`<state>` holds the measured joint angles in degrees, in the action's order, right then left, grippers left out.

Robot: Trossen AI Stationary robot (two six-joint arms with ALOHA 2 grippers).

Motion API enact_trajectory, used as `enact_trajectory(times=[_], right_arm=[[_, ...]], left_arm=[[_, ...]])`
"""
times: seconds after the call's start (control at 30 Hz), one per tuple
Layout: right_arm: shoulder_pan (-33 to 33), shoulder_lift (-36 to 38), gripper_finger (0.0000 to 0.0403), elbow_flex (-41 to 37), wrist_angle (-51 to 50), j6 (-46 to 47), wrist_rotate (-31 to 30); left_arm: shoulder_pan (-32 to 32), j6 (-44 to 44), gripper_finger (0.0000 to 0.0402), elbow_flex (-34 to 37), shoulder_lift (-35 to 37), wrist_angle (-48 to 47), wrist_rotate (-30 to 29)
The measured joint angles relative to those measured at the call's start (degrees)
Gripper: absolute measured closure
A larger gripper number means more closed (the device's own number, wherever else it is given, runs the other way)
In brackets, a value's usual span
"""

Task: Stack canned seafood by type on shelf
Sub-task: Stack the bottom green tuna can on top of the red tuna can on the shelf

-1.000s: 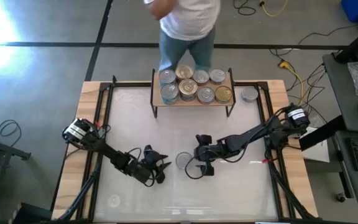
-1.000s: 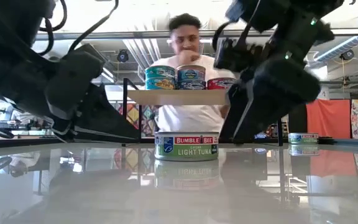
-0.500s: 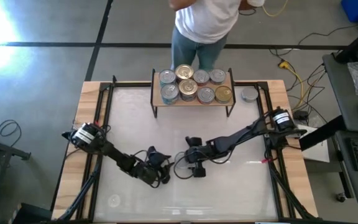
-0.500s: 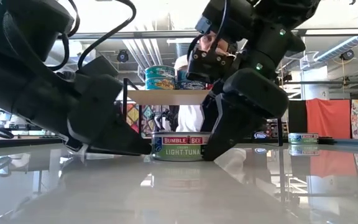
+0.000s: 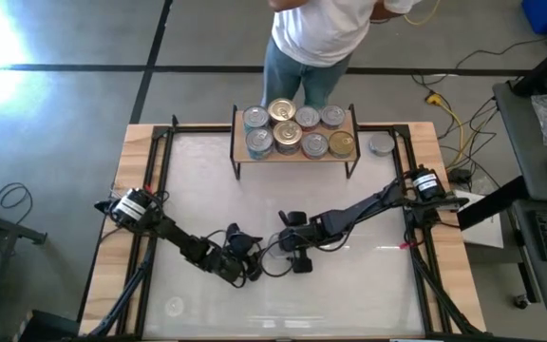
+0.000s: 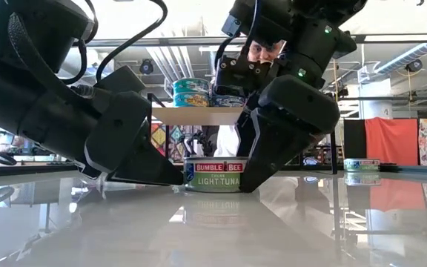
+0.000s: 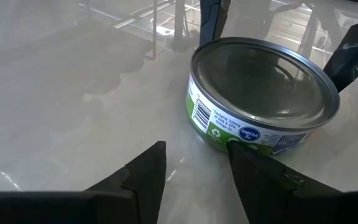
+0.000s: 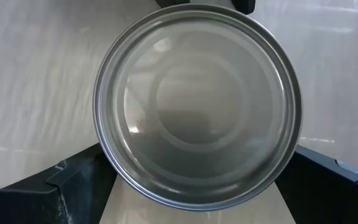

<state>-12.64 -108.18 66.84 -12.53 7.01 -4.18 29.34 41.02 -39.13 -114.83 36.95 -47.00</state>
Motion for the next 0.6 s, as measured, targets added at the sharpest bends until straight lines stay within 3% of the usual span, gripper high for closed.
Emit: enact_trajectory(times=[0.6], right_arm=[[0.31, -0.22, 0.0003, 0.02, 1.38, 7.46, 4.41]], left_arm=[[-0.04, -0.52, 0.0237, -1.03, -0.13, 0.01, 0.39]])
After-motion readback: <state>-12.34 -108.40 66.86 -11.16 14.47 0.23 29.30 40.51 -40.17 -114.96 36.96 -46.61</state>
